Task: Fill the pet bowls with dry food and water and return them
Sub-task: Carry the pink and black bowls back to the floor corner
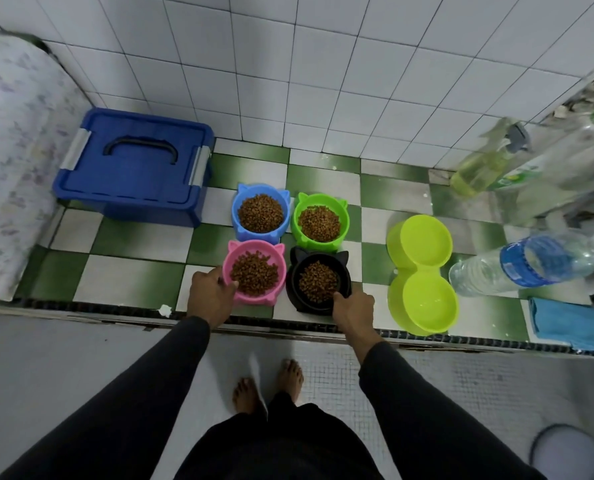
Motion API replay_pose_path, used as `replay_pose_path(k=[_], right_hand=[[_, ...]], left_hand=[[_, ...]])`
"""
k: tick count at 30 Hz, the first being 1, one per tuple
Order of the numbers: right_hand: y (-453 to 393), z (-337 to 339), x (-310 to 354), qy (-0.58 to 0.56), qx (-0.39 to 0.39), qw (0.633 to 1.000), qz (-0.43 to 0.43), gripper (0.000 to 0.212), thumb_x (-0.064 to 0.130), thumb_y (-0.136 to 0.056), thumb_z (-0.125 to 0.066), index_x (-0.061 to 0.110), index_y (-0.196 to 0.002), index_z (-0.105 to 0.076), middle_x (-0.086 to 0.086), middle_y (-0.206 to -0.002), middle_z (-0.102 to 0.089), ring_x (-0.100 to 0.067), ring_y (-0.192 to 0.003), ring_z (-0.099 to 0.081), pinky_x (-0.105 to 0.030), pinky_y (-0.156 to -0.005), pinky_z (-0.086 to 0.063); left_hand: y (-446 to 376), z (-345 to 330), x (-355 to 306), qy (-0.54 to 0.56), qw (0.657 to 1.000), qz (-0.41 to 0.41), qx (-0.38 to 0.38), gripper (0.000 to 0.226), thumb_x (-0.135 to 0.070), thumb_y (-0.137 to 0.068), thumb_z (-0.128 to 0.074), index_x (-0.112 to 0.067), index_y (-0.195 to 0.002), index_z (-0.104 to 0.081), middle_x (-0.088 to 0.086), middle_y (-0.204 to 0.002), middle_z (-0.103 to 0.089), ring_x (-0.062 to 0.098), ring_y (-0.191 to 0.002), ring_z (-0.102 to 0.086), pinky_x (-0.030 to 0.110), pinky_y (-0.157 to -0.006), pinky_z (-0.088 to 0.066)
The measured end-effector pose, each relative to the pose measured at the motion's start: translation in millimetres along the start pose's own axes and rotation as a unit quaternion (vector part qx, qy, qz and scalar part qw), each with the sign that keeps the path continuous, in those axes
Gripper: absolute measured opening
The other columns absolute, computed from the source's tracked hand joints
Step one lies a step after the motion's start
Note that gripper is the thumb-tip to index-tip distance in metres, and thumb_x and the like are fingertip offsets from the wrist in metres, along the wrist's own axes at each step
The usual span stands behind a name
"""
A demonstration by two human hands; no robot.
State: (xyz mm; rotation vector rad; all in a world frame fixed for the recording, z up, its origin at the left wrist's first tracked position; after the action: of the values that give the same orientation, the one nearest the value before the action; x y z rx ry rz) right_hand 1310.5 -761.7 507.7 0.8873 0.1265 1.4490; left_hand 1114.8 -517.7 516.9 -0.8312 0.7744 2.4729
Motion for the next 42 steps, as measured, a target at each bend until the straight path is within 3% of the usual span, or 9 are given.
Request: replay_pose_path(k=[2,6,12,16,23,26,30,36,42], right_hand=[[-2.4,-1.9,-2.9,-0.011,-0.007,1.000,0.000,0.040,0.024,-0.096,-0.059,0.001,-0.129,-0.058,-0.025,-0.124,-0.061,-0.041,-0.113,-0.057,-0.040,-0.095,-0.050],[1.9,1.1,-5.7,-0.051,-0.029,0.998,0.008,0.040,0.019,-0.091,-0.061,0.006,-0.129,-0.062,-0.018,-0.119,-0.068,-0.039,-0.113,-0.058,-0.041,-0.095,-0.050],[21.8,10.3,1.5,-0.180,-0.039,0.983,-0.008,0.035,0.017,-0.093,-0.061,0.013,-0.128,-0.056,-0.007,-0.111,-0.061,-0.031,-0.107,-0.057,-0.037,-0.092,-0.048],[25.7,11.6,2.4,-0.255,-0.045,0.966,-0.013,0.034,0.018,-0.090,-0.064,0.017,-0.123,-0.055,-0.006,-0.112,-0.063,-0.024,-0.099,-0.058,-0.040,-0.087,-0.053],[24.8,13.1,-0.9,-0.367,-0.041,0.929,-0.028,0.035,0.034,-0.067,-0.069,0.036,-0.101,-0.060,-0.003,-0.107,-0.068,-0.028,-0.098,-0.068,-0.057,-0.080,-0.059],[41.2,29.6,18.9,-0.424,-0.026,0.905,-0.019,0.033,0.020,-0.079,-0.071,0.028,-0.109,-0.060,-0.010,-0.109,-0.067,-0.027,-0.096,-0.068,-0.057,-0.073,-0.061],[54.0,50.3,44.5,-0.513,-0.004,0.858,-0.006,0.033,0.000,-0.089,-0.063,0.010,-0.119,-0.053,-0.016,-0.111,-0.062,-0.032,-0.100,-0.066,-0.044,-0.062,-0.061],[82.8,93.8,94.9,-0.563,0.019,0.825,0.045,0.022,0.000,-0.093,-0.062,0.016,-0.102,-0.051,-0.014,-0.101,-0.065,-0.033,-0.089,-0.067,-0.046,-0.066,-0.060],[116.8,131.7,139.3,-0.593,0.055,0.797,0.099,0.024,0.001,-0.093,-0.063,0.012,-0.108,-0.049,-0.014,-0.098,-0.068,-0.034,-0.089,-0.070,-0.040,-0.062,-0.061]], left_hand=[[1.0,0.3,-0.9,0.010,1.000,0.004,-0.008,0.010,-0.019,-0.098,-0.067,-0.011,-0.102,-0.071,0.009,-0.096,-0.068,0.007,-0.073,-0.061,0.036,-0.082,-0.058],[3.1,0.9,-3.1,0.034,0.999,0.013,-0.019,0.017,-0.016,-0.097,-0.068,-0.012,-0.114,-0.070,0.002,-0.091,-0.069,0.009,-0.075,-0.062,0.036,-0.083,-0.054],[9.7,-0.4,-1.2,0.140,0.988,0.064,-0.026,0.030,-0.027,-0.096,-0.071,-0.022,-0.124,-0.062,-0.002,-0.106,-0.069,0.019,-0.097,-0.066,0.037,-0.088,-0.051],[12.2,-4.5,8.3,0.283,0.951,0.127,-0.009,0.037,-0.008,-0.093,-0.068,-0.030,-0.123,-0.060,0.010,-0.109,-0.074,0.027,-0.099,-0.073,0.053,-0.086,-0.062],[27.3,7.4,-7.7,0.448,0.883,0.140,-0.004,0.043,0.003,-0.094,-0.063,-0.028,-0.125,-0.058,0.014,-0.114,-0.073,0.034,-0.102,-0.074,0.053,-0.080,-0.063],[34.4,25.1,-27.5,0.495,0.860,0.119,-0.021,0.045,0.002,-0.097,-0.060,-0.019,-0.136,-0.054,0.005,-0.120,-0.067,0.028,-0.105,-0.071,0.047,-0.077,-0.064],[38.8,52.6,-51.2,0.530,0.841,0.098,-0.044,0.042,-0.003,-0.099,-0.058,-0.023,-0.135,-0.056,0.005,-0.132,-0.061,0.030,-0.113,-0.067,0.042,-0.074,-0.064],[40.4,97.8,-85.6,0.569,0.817,0.061,-0.072,0.036,-0.011,-0.100,-0.062,-0.021,-0.134,-0.060,0.010,-0.133,-0.065,0.037,-0.116,-0.067,0.044,-0.075,-0.062],[54.2,142.8,-122.3,0.603,0.791,0.031,-0.100,0.037,-0.012,-0.100,-0.061,-0.019,-0.137,-0.057,0.010,-0.126,-0.069,0.032,-0.112,-0.070,0.047,-0.080,-0.063]])
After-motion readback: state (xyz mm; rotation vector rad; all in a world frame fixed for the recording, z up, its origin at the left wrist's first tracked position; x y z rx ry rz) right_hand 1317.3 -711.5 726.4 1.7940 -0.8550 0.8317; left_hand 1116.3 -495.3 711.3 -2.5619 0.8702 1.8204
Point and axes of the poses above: each hand's wrist, its own y-axis away from the middle knuckle, its own z-axis out of the back of the hand, x = y × z, the point moved 7 cm from there along -y, towards the middle knuckle
